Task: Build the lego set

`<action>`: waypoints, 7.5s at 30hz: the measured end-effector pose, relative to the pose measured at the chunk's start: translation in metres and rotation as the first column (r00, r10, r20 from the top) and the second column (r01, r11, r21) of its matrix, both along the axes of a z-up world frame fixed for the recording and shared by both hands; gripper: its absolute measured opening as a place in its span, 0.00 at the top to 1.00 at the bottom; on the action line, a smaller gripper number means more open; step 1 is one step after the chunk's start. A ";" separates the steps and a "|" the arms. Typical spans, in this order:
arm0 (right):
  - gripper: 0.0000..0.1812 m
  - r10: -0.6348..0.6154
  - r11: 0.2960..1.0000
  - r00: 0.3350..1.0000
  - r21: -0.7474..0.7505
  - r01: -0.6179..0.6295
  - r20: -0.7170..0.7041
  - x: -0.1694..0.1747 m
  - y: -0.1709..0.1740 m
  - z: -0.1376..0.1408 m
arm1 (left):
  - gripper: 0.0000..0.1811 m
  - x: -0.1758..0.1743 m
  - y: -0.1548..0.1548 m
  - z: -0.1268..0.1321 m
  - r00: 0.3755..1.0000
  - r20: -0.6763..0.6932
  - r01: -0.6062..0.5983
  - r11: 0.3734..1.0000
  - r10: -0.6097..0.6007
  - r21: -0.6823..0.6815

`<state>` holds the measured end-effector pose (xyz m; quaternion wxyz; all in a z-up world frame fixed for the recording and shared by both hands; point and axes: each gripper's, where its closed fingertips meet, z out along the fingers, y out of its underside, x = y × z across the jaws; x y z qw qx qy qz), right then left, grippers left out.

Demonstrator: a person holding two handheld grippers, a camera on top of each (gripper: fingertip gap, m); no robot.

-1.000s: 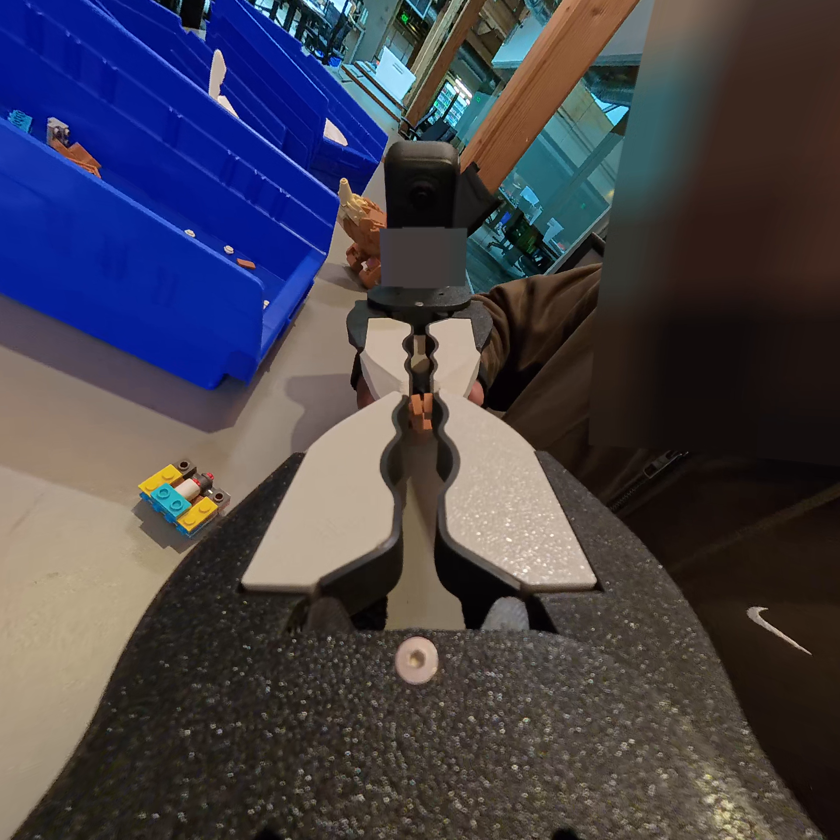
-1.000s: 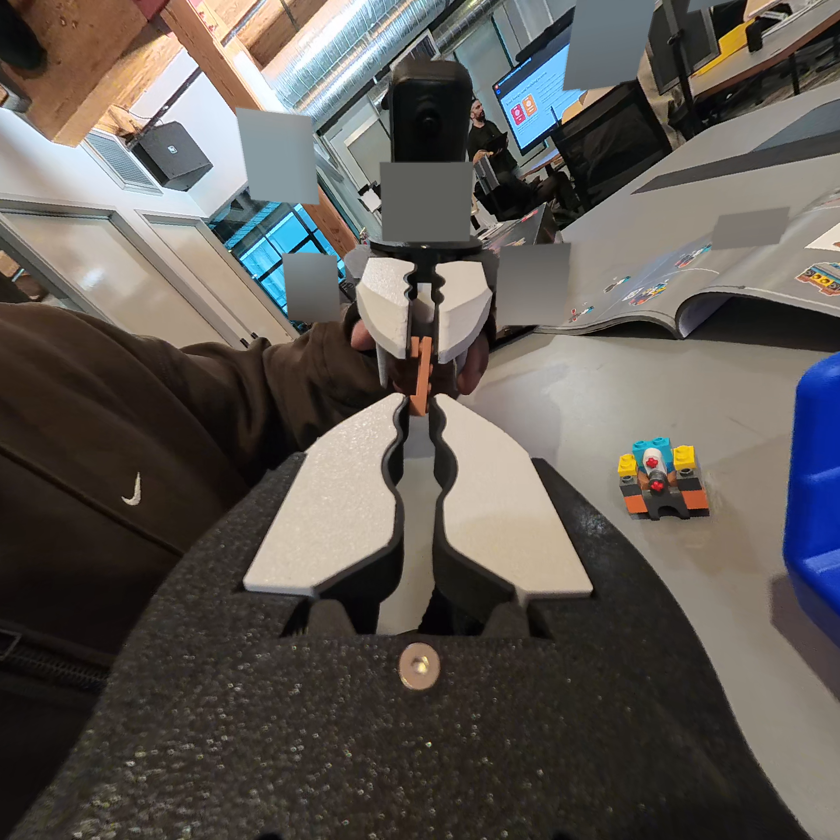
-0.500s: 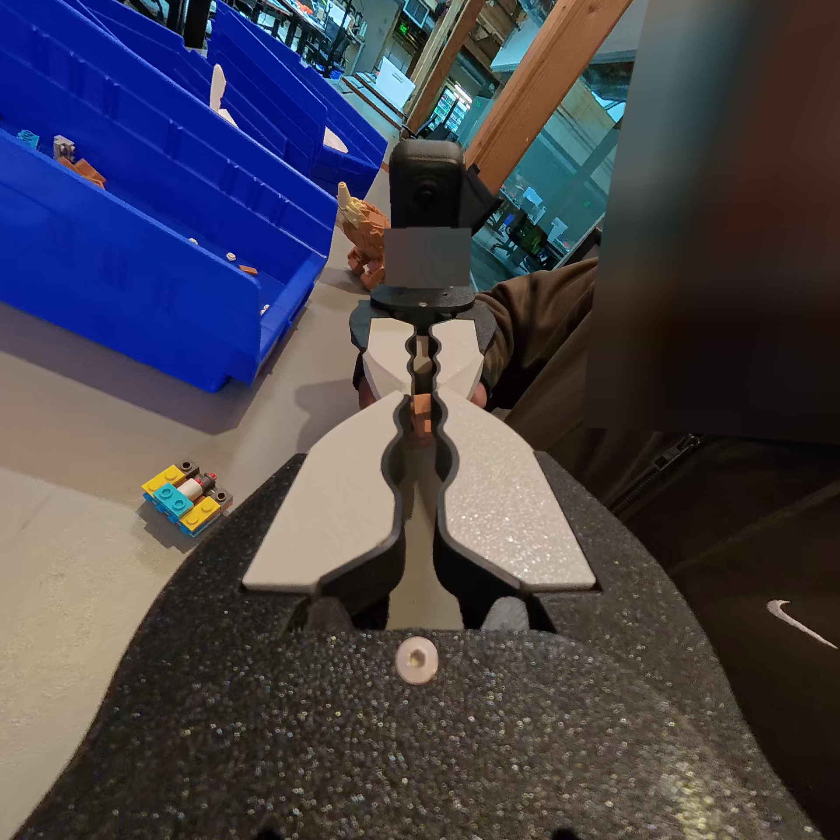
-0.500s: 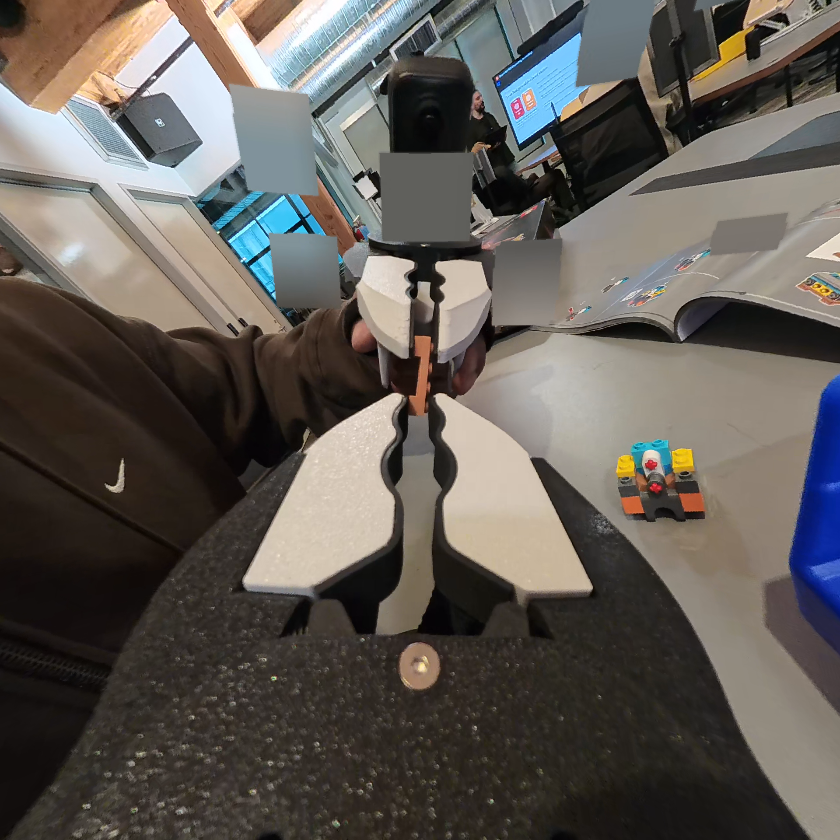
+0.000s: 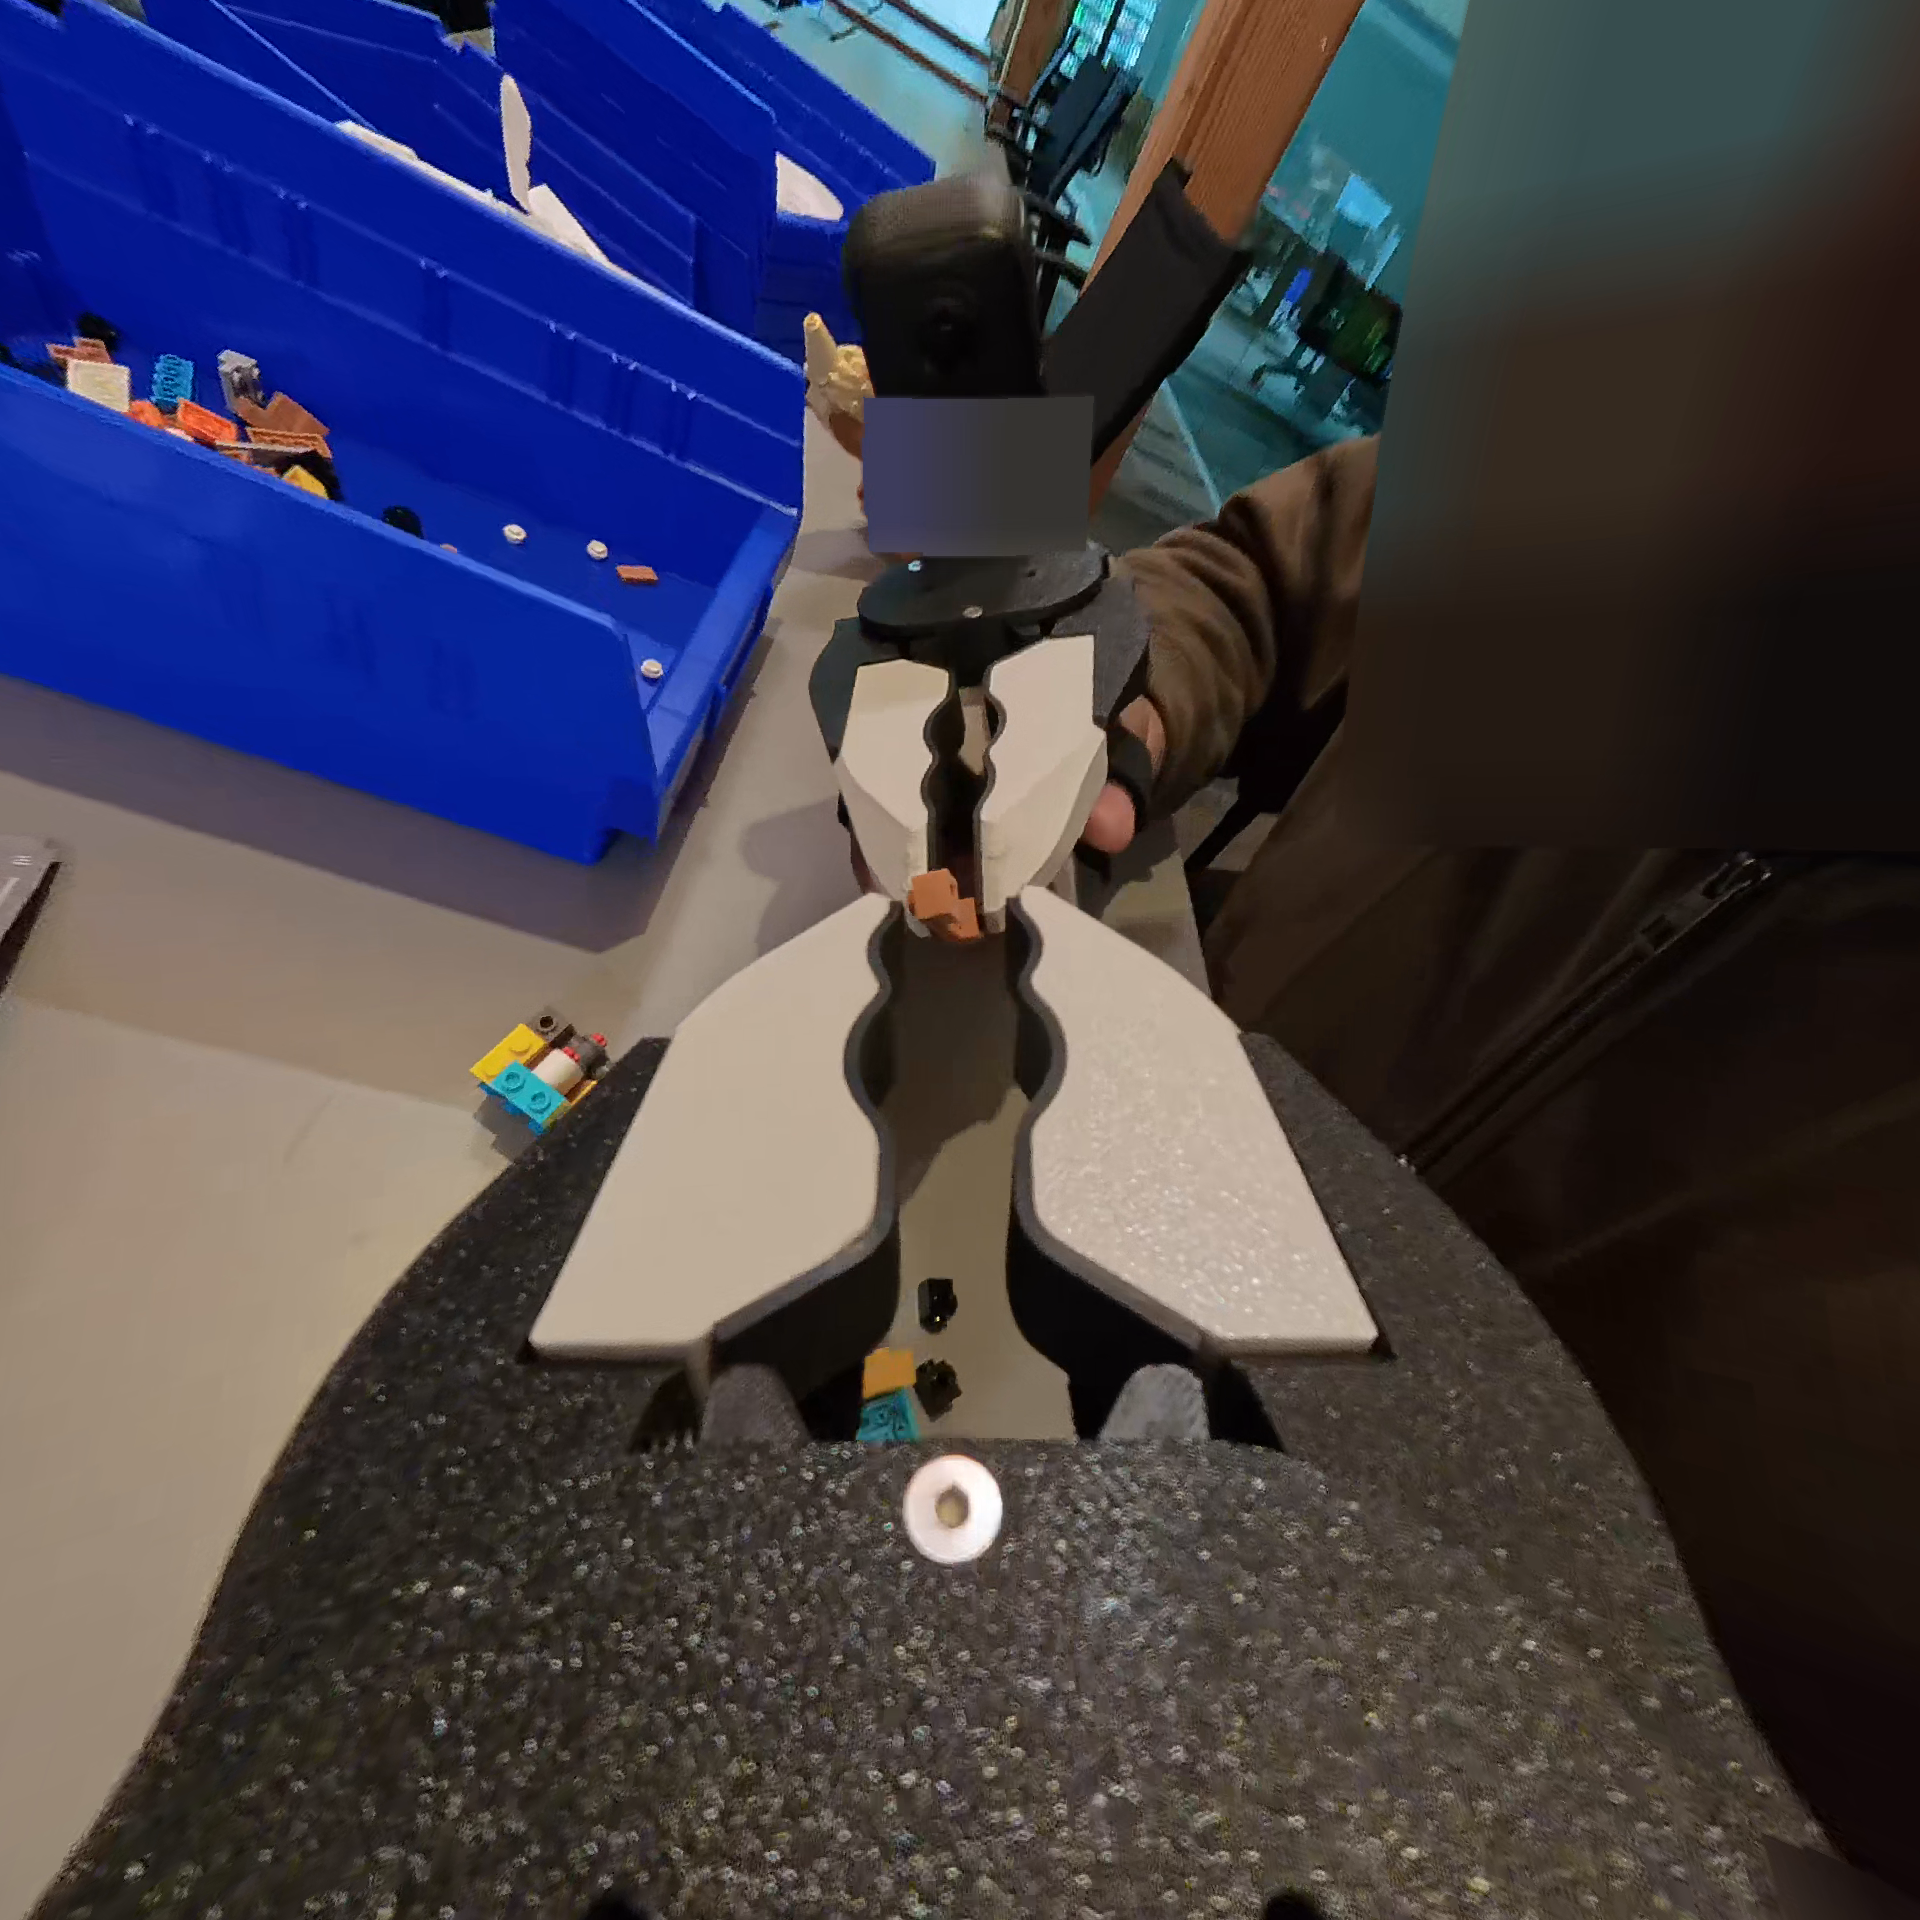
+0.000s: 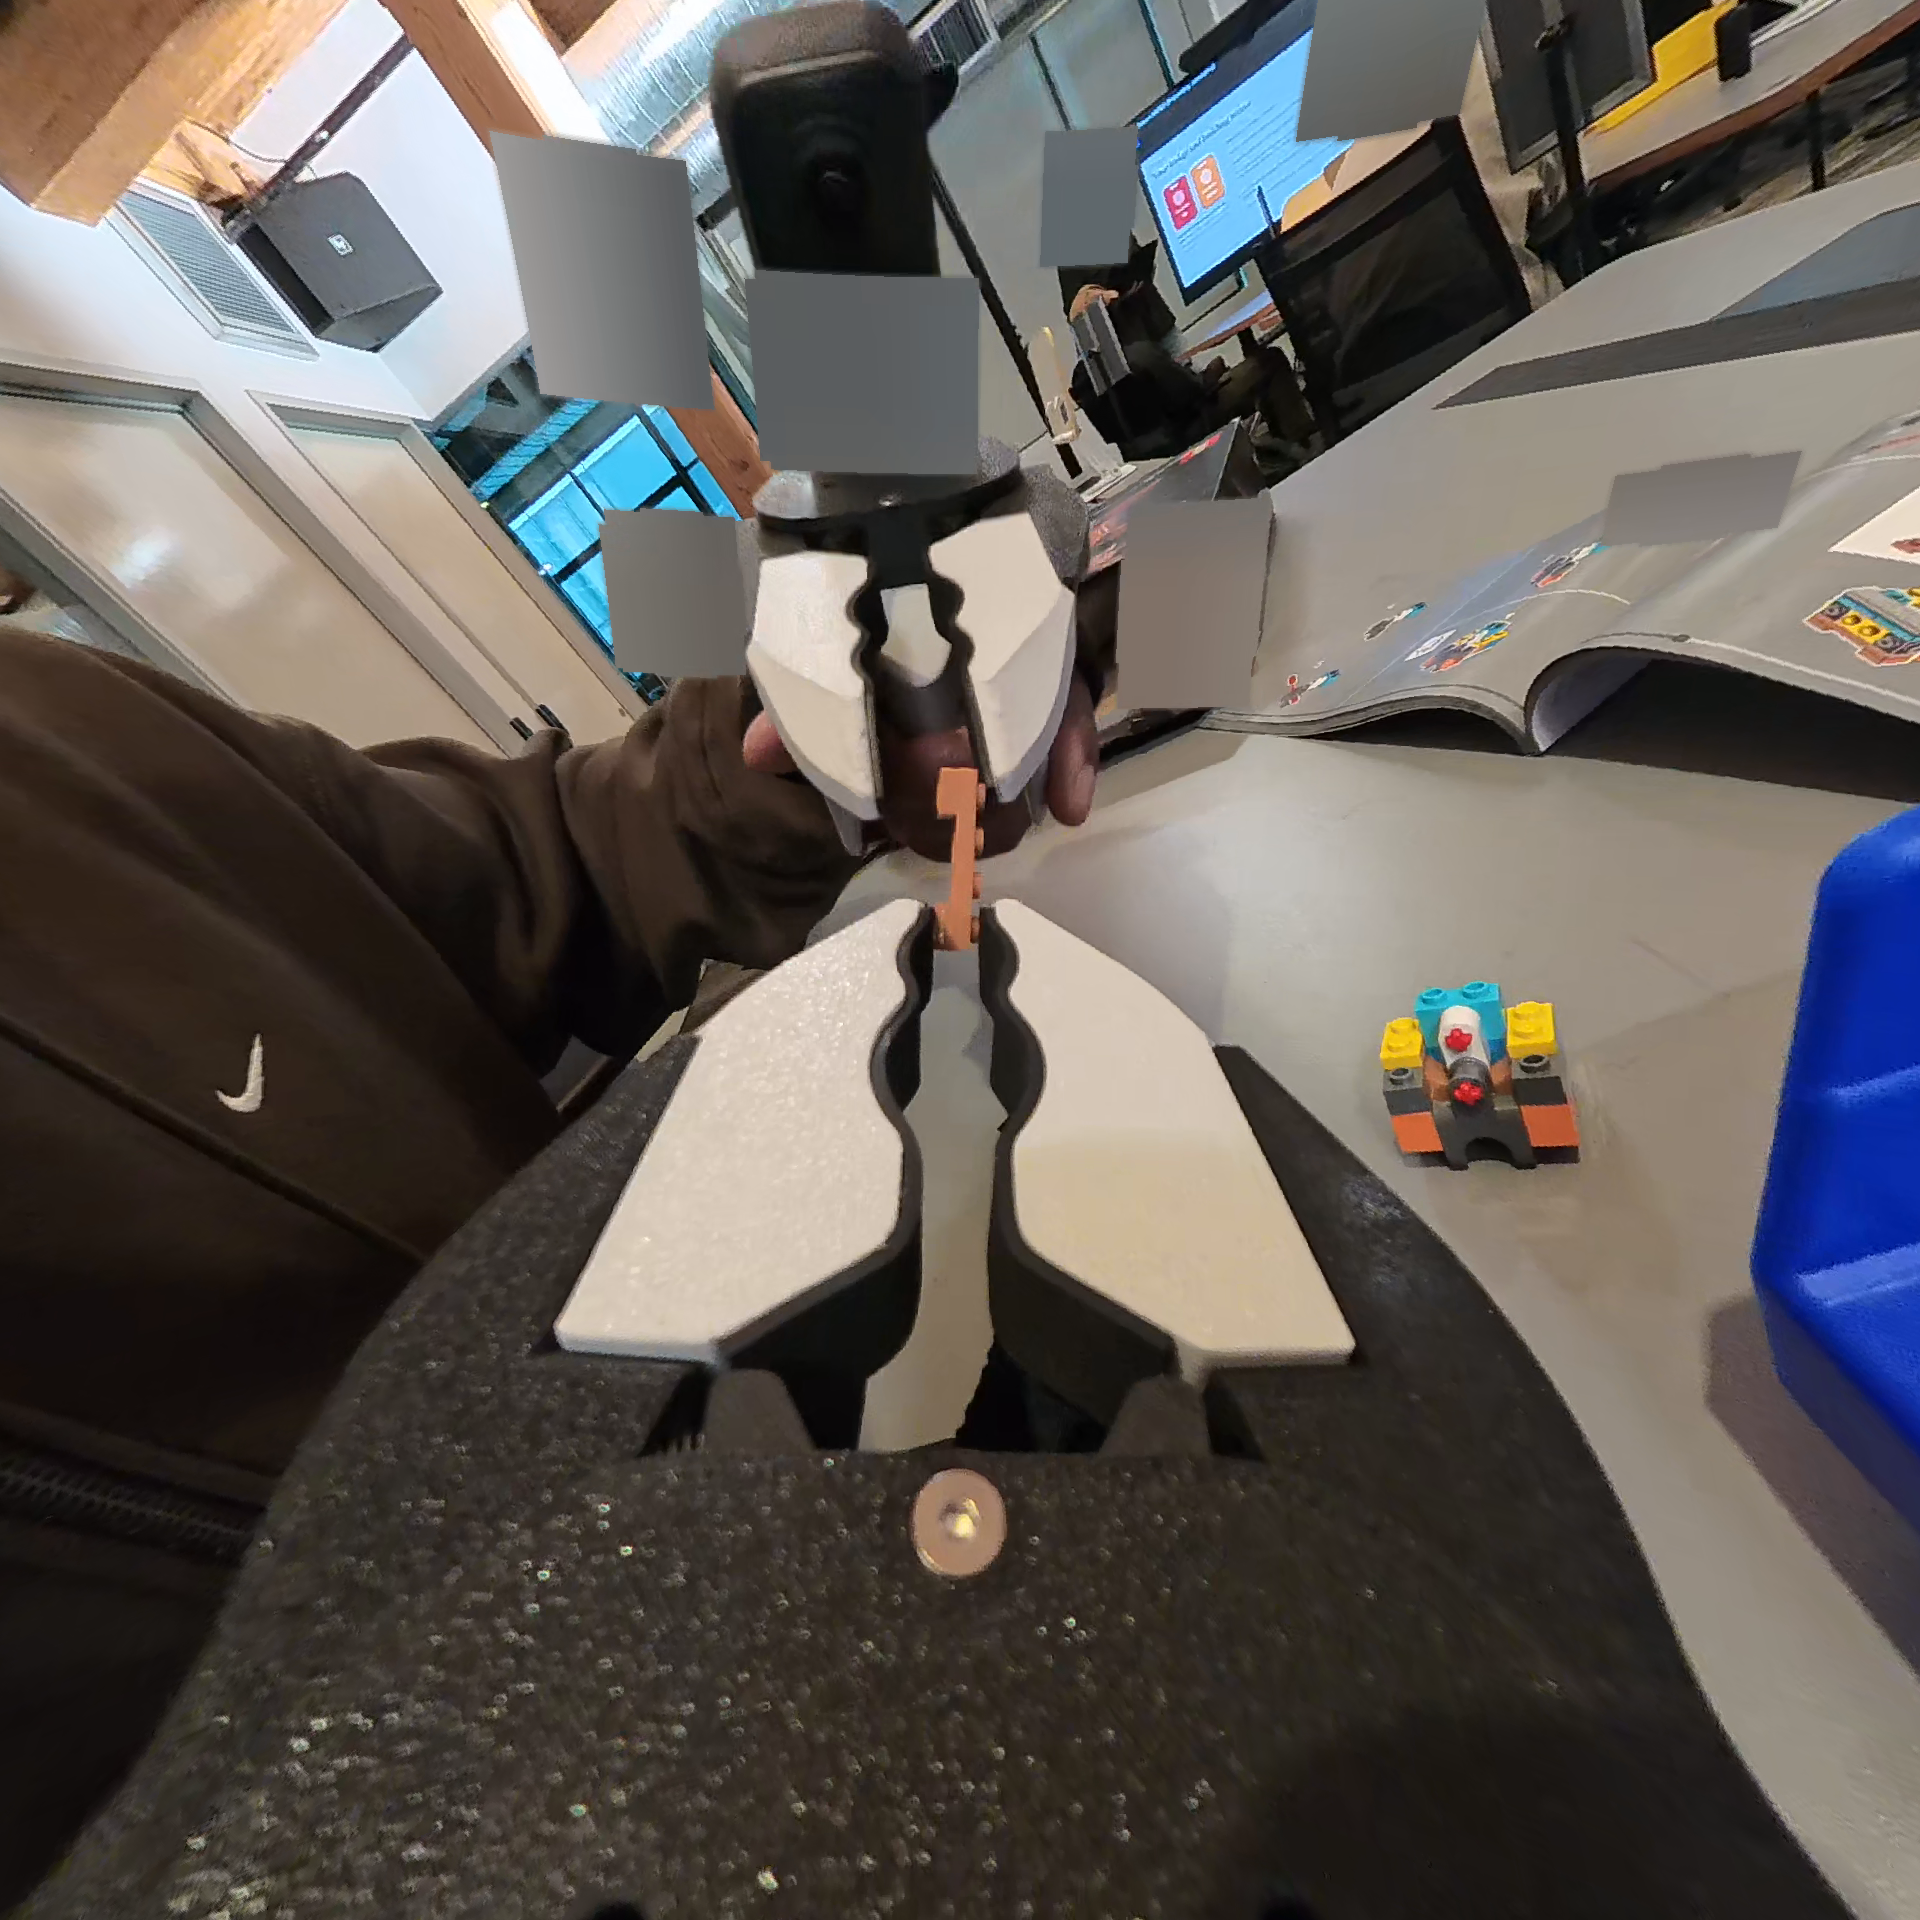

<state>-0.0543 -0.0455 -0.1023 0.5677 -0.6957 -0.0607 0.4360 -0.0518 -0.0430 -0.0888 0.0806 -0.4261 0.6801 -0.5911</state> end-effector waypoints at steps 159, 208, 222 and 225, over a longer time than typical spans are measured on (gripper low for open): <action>0.95 0.214 0.947 0.764 -0.322 -0.009 0.608 -0.019 0.008 -0.098 | 0.92 -0.049 0.015 -0.111 0.920 0.103 0.210 0.699 -0.377 0.684; 0.83 0.177 0.937 0.965 -0.334 -0.106 0.193 -0.019 0.012 -0.061 | 0.92 -0.010 0.001 -0.073 0.792 0.459 -0.206 0.532 -0.402 0.822; 0.91 0.219 0.936 0.964 -0.313 -0.164 0.150 -0.014 0.008 -0.056 | 0.87 -0.016 0.004 -0.077 0.830 0.415 -0.111 0.619 -0.372 0.778; 0.91 0.225 0.941 0.960 -0.291 -0.170 0.167 -0.007 0.007 -0.055 | 0.87 -0.020 0.011 -0.089 0.902 0.296 0.011 0.703 -0.314 0.711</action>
